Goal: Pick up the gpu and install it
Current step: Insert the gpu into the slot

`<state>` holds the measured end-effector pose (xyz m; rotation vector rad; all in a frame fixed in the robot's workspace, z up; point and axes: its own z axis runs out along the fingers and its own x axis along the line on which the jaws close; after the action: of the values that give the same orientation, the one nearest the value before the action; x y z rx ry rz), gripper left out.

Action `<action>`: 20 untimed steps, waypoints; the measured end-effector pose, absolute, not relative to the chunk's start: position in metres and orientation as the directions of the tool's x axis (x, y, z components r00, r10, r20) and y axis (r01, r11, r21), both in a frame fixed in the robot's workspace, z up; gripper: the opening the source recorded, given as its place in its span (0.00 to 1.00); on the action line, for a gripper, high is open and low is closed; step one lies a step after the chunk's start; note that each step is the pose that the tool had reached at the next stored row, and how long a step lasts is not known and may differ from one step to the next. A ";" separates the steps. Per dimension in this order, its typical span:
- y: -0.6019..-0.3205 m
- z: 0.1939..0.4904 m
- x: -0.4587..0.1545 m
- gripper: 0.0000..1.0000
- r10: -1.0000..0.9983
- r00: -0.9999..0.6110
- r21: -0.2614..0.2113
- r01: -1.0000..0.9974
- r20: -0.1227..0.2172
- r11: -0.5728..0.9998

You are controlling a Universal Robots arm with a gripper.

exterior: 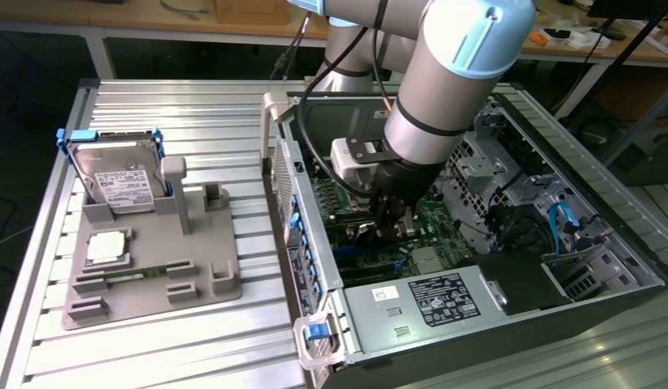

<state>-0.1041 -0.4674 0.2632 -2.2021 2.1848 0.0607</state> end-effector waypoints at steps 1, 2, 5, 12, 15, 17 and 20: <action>-0.467 0.263 -0.104 0.27 -0.998 0.010 0.000 -1.000 -0.055 -0.010; -0.467 0.263 -0.104 0.27 -0.998 0.014 0.000 -1.000 -0.055 -0.014; -0.467 0.263 -0.104 0.27 -0.998 0.023 0.000 -1.000 -0.055 -0.024; -0.467 0.263 -0.104 0.27 -0.998 0.025 0.000 -1.000 -0.055 -0.025; -0.467 0.263 -0.104 0.27 -0.998 0.025 0.000 -1.000 -0.055 -0.025; -0.467 0.260 -0.104 0.27 -0.998 0.025 0.000 -1.000 -0.055 -0.025; -0.467 0.259 -0.104 0.27 -0.998 0.024 0.000 -1.000 -0.055 -0.025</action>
<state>-0.1041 -0.4667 0.2590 -2.2207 2.1669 0.0612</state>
